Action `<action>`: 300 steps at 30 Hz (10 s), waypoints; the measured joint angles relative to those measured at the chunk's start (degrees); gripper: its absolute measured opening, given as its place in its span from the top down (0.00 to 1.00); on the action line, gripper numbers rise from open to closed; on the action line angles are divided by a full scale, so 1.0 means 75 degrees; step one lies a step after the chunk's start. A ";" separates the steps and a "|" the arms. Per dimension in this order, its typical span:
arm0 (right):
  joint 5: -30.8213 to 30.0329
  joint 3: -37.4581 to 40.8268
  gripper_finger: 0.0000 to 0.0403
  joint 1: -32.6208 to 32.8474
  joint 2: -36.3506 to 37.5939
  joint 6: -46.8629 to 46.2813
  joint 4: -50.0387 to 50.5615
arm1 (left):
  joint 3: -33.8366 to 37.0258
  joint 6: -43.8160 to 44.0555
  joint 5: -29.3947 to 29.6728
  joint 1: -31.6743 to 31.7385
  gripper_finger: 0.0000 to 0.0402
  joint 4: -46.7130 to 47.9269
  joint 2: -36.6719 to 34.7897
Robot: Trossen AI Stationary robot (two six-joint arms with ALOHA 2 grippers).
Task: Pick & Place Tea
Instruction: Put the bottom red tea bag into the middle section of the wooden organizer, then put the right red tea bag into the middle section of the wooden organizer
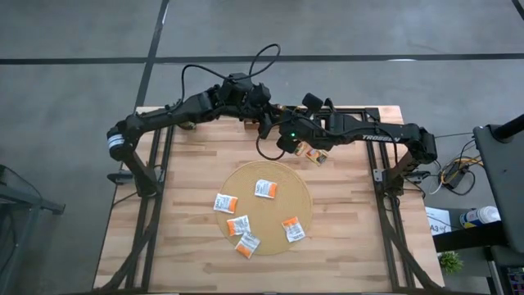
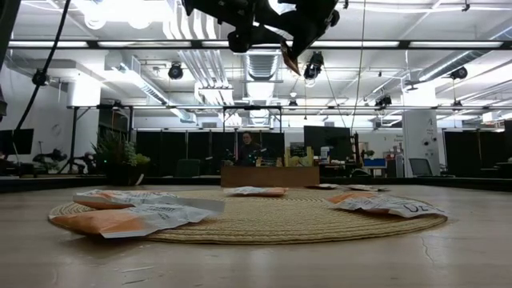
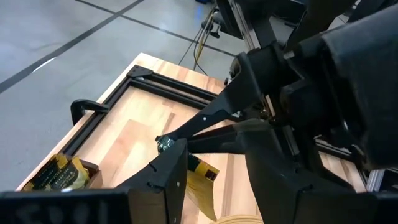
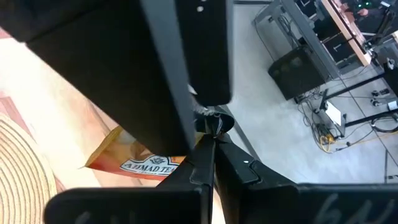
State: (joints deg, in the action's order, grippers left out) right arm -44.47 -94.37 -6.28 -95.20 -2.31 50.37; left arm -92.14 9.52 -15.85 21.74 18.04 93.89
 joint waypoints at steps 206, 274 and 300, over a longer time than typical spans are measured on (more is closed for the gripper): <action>-0.0073 0.0006 0.79 -0.0161 0.1740 -0.1013 -0.0131 | 0.1814 0.2686 0.0007 0.2634 1.00 -0.6492 0.3480; -0.0073 0.0004 0.82 -0.0169 0.1741 -0.0746 -0.0119 | -0.0433 -0.1276 -0.1613 0.2782 1.00 -0.0187 0.3434; 0.1894 0.0148 0.76 -0.1042 0.1877 -0.2309 0.2098 | -0.0679 -0.1827 -0.1559 0.1801 1.00 0.1473 0.2314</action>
State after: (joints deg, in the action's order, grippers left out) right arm -30.26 -93.25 -14.10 -81.12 -19.63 66.11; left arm -97.23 -4.19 -27.55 35.24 29.09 111.24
